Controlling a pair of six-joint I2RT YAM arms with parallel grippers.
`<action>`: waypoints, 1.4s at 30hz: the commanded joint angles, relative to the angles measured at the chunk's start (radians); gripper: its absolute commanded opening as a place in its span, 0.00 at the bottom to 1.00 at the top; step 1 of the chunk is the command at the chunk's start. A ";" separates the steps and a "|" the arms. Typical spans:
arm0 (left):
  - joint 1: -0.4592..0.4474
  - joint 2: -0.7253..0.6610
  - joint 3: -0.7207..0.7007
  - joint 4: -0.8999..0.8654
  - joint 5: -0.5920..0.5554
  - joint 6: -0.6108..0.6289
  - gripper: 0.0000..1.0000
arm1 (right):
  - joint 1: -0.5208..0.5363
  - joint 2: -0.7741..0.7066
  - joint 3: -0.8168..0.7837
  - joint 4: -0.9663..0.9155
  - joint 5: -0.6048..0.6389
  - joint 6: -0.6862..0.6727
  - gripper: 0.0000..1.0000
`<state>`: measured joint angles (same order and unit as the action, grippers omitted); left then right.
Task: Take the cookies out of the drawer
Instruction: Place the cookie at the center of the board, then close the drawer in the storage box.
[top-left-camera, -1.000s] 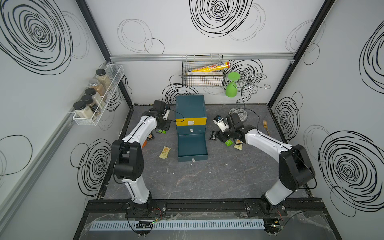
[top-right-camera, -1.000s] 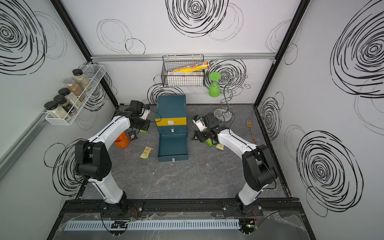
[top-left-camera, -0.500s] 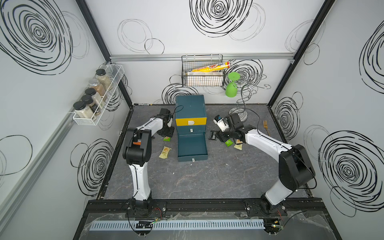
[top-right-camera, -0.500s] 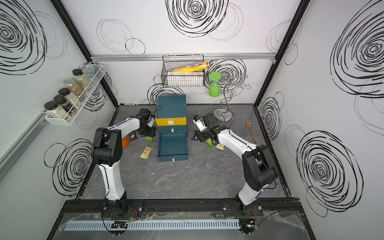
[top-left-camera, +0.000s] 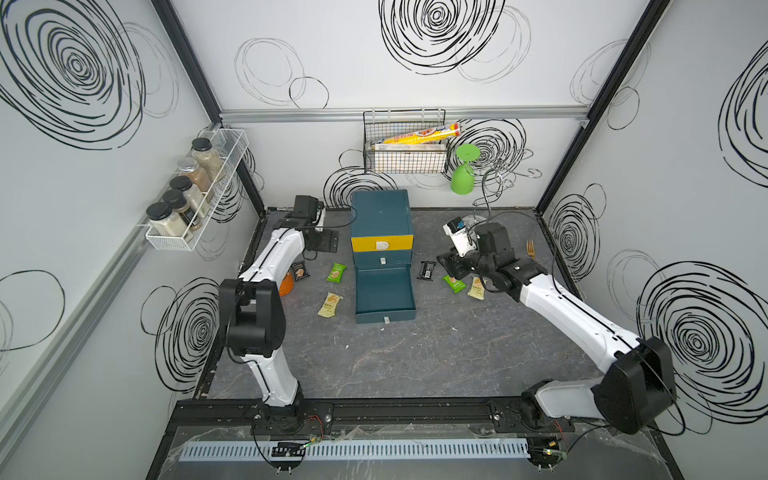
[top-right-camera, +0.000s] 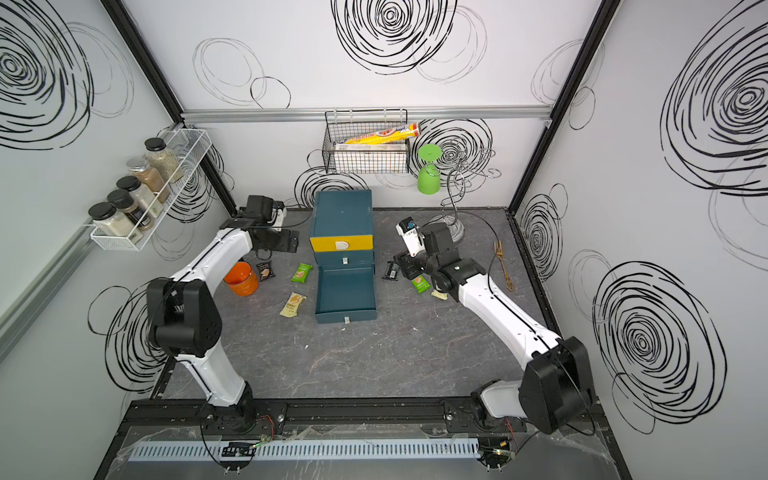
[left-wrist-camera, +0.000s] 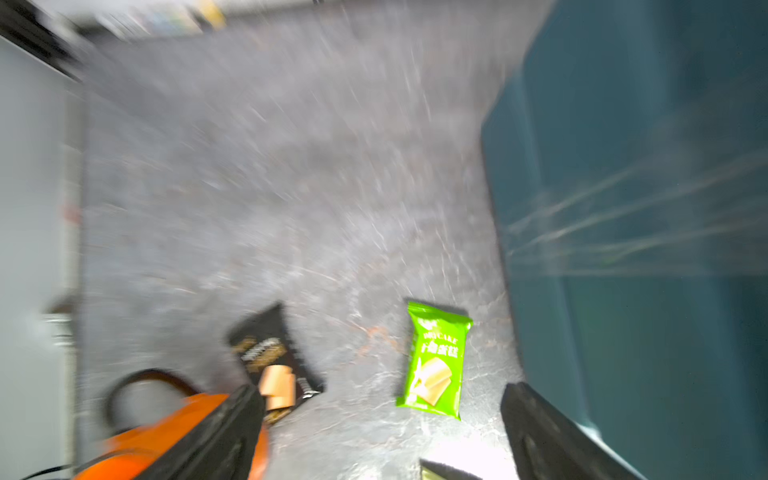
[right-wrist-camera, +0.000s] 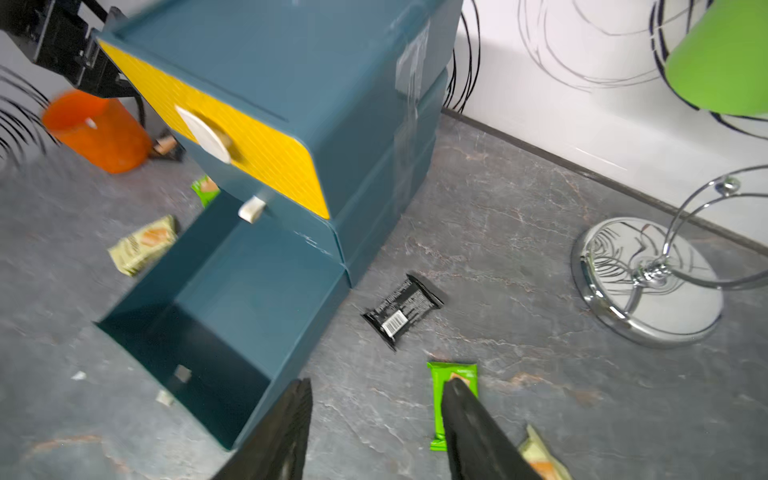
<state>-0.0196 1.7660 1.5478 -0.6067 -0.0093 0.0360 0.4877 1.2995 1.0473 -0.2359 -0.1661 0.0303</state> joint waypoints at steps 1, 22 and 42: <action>-0.020 -0.084 0.064 -0.021 -0.016 0.000 0.92 | 0.008 -0.120 -0.155 0.172 -0.138 0.310 0.38; -0.324 0.145 0.375 -0.017 0.181 0.098 0.06 | 0.913 0.145 -0.718 1.318 0.750 0.572 0.00; -0.313 0.192 0.268 -0.038 0.269 0.105 0.00 | 0.800 0.592 -0.562 1.488 0.788 0.637 0.00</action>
<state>-0.3393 1.9358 1.8603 -0.5869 0.2466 0.1280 1.3071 1.8587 0.4713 1.2209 0.6384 0.6220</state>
